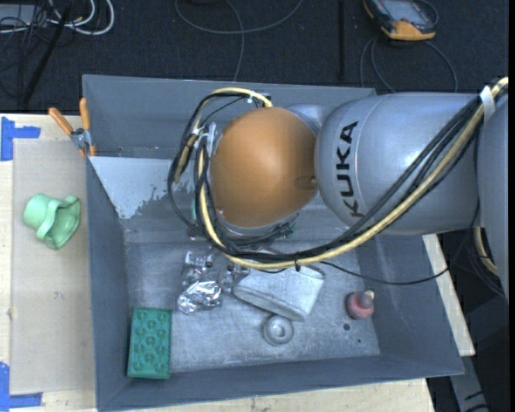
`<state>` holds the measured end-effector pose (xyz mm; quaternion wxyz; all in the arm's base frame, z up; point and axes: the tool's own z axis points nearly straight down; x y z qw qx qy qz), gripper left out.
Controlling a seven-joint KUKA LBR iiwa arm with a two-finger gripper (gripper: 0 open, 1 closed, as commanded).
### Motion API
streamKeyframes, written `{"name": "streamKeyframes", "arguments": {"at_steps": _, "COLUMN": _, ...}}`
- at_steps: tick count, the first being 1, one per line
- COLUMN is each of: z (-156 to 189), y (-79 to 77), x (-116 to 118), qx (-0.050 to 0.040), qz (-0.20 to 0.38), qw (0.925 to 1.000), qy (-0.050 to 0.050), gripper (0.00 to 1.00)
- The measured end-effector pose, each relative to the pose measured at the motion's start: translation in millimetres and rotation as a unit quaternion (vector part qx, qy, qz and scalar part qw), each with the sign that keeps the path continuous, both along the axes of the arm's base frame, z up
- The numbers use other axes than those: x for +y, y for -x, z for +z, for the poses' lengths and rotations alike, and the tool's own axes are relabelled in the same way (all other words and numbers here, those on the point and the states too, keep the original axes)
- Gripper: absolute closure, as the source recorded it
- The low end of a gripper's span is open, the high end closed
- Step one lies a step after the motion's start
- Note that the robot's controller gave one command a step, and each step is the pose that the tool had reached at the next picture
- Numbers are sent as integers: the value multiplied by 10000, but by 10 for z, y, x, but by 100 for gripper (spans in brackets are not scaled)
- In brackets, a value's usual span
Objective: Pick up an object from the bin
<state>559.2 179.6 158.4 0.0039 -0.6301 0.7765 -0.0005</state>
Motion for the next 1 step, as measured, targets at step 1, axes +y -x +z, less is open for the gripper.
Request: {"name": "streamKeyframes", "arguments": {"at_steps": 1, "z": 614, "y": 3, "x": 113, "qx": 2, "qz": 22, "qw": 10000, "qy": 0, "gripper": 100}}
